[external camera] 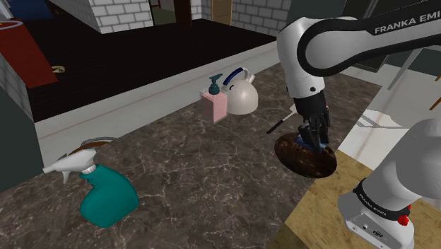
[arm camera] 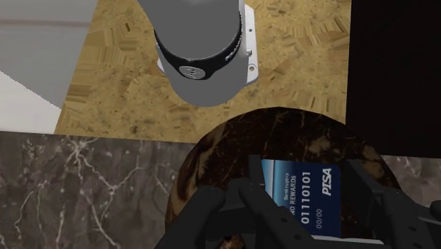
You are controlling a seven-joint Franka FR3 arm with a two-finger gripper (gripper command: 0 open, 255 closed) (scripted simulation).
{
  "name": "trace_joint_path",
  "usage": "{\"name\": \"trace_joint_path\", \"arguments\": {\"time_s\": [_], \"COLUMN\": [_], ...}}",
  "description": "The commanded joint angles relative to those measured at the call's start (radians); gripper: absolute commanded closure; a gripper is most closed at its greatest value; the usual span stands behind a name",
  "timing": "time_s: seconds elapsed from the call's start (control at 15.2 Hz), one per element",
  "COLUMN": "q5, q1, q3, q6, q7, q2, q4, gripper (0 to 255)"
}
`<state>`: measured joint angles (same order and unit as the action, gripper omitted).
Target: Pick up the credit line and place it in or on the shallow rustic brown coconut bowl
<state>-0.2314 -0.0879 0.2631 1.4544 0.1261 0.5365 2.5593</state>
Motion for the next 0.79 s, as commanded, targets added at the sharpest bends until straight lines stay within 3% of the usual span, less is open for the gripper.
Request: {"name": "trace_joint_path", "arguments": {"time_s": [0.0, 0.4, 0.73], "q5": [-0.003, -0.009, -0.009], "q1": [0.000, -0.001, -0.001], "q3": [0.005, 0.019, 0.019], "q6": [0.033, 0.121, 0.121], "q7": [-0.002, -0.007, -0.007], "q2": [-0.012, -0.048, -0.048], "q4": [0.021, 0.073, 0.073], "gripper": [255, 255, 255]}}
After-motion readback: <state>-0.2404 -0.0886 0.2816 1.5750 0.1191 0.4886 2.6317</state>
